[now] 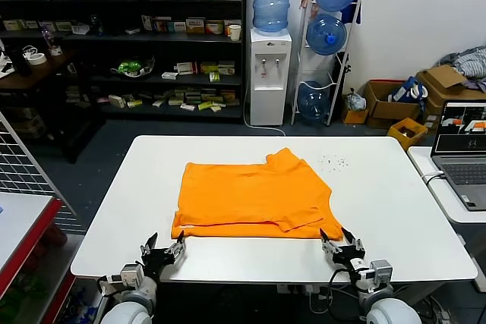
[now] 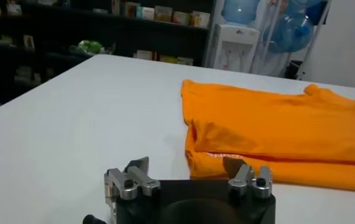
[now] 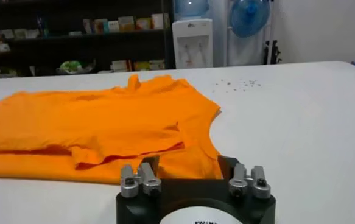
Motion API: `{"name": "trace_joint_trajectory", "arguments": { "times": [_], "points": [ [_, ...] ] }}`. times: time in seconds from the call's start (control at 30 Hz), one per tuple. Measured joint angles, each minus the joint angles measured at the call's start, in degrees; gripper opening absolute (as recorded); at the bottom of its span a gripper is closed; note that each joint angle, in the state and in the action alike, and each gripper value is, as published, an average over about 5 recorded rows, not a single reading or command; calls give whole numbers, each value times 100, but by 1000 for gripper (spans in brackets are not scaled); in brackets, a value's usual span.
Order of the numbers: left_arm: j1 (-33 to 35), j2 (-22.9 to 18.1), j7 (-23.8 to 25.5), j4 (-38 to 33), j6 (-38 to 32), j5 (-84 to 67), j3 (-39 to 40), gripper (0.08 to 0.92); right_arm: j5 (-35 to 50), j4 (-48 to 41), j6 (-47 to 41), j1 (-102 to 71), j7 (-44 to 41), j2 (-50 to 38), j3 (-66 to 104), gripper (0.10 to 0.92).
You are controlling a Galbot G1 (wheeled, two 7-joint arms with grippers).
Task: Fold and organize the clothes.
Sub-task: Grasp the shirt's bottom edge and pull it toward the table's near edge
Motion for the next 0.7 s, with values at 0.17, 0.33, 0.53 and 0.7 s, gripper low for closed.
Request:
{"name": "trace_joint_trajectory", "arguments": {
  "times": [0.17,0.33,0.53,0.7],
  "points": [
    [-45,-31,28,26,-9,-12,46,668,22,-13,-42,-5,-1,0,0,406],
    [-71,-48,29,52,-11,-12,70,521,37,-19,-60,-7,4,2,1,259],
    [-61,-47,20,57,-13,-12,76,347,70,3,-41,-31,29,-11,8,128],
    [-54,-36,12,15,-28,-34,76,209,133,60,31,-76,67,-33,39,124]
  ]
}}
